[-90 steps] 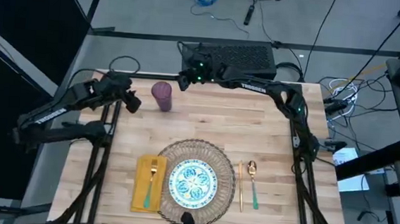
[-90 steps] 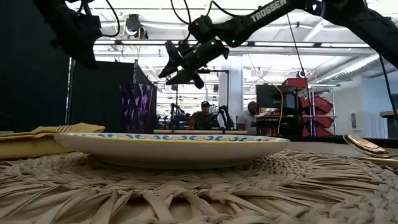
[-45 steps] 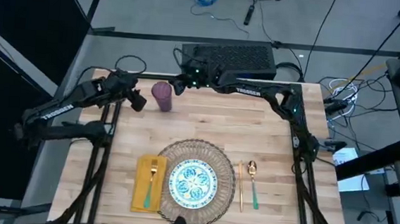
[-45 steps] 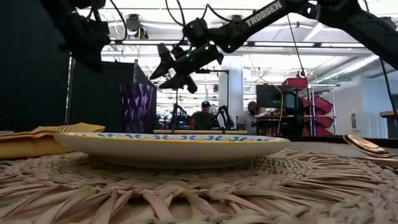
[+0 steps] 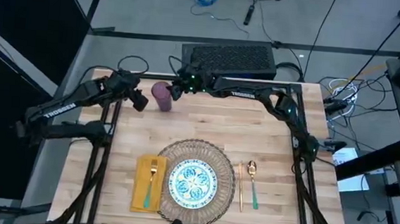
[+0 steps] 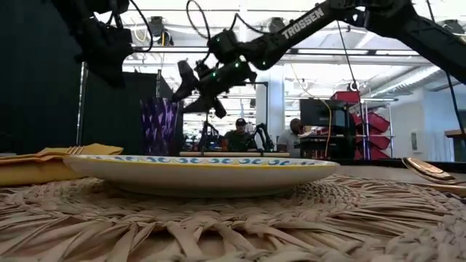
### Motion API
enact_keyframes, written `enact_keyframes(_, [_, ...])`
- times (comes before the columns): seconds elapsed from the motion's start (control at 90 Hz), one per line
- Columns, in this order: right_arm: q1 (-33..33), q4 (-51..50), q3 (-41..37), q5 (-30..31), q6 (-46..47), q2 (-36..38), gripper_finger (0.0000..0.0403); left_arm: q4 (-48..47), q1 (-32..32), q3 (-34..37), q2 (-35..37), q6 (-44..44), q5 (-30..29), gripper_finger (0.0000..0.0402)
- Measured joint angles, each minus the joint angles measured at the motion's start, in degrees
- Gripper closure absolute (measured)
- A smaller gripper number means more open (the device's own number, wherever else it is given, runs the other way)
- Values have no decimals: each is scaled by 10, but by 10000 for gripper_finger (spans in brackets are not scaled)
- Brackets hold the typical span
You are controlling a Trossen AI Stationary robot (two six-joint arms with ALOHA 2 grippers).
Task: Set table place
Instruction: Put the violet cup to the top right of the brown placemat
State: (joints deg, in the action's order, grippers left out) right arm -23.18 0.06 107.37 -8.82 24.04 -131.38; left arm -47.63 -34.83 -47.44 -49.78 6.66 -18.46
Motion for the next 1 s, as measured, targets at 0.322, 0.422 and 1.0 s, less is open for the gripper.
enact_keyframes(0.322, [0,-30,2,-8,3,1,214,1,0,0,0,-11,3,281])
enact_keyframes(0.422, [0,-42,3,-23,10,2,235,0,0,0,0,-11,3,281])
enact_keyframes(1.0, [2,-99,0,-32,-21,-2,389,4,0,0,1,-31,3,281])
